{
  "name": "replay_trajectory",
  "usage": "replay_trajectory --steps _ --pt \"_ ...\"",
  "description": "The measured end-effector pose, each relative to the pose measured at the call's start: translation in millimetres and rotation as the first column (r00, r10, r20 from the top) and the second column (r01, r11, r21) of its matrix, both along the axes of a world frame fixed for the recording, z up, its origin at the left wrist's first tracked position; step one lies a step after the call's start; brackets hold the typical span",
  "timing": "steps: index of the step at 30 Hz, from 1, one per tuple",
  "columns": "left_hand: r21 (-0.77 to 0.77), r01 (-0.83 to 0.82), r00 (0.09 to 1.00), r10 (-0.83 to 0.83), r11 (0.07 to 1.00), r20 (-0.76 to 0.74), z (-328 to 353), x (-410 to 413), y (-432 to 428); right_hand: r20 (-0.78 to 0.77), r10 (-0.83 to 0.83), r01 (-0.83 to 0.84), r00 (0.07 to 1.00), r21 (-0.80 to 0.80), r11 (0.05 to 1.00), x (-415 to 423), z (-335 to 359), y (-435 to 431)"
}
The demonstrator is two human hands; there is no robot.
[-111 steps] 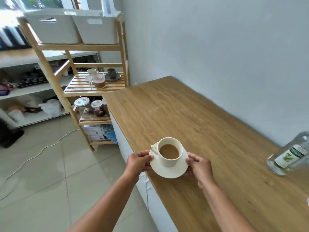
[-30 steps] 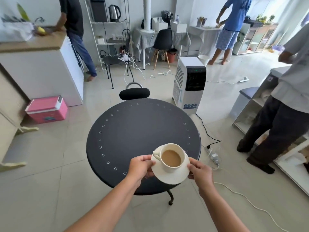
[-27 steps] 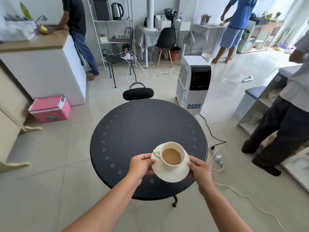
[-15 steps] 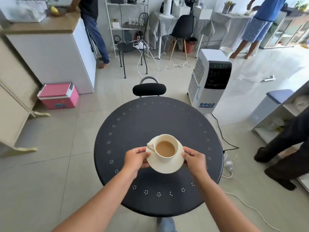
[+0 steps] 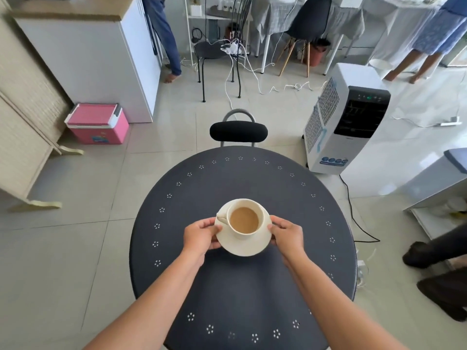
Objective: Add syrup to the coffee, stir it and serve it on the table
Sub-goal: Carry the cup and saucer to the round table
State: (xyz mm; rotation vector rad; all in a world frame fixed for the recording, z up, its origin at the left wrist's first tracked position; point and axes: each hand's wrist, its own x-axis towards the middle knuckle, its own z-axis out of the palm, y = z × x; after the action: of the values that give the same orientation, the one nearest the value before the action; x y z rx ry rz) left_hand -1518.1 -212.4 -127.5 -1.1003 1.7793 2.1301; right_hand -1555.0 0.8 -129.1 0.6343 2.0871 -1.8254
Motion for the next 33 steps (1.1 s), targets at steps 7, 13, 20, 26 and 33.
replay_trajectory --steps 7,13,20,26,33 --pt "-0.003 -0.037 0.998 0.037 0.999 0.053 -24.1 -35.5 2.6 0.048 0.031 -0.032 0.998 0.024 0.999 -42.4 -24.6 -1.5" --pt "-0.034 -0.071 0.993 0.074 0.997 0.094 -43.1 -58.4 2.2 0.087 0.048 -0.054 0.995 0.061 0.997 -69.5 -41.3 -7.5" --pt "-0.095 -0.098 0.986 0.110 0.991 0.124 -60.8 -75.3 1.1 0.113 0.085 -0.096 0.990 0.096 0.991 -90.2 -59.8 -16.3" --pt "-0.185 -0.069 0.986 0.096 0.980 0.137 -68.4 -85.4 -3.9 0.113 0.052 -0.067 0.992 0.131 0.989 -99.0 -67.0 -18.9" --pt "-0.266 -0.023 0.986 0.066 0.964 0.153 -72.1 -90.2 -3.4 0.110 0.025 -0.046 0.994 0.197 0.979 -102.3 -69.8 -22.7"
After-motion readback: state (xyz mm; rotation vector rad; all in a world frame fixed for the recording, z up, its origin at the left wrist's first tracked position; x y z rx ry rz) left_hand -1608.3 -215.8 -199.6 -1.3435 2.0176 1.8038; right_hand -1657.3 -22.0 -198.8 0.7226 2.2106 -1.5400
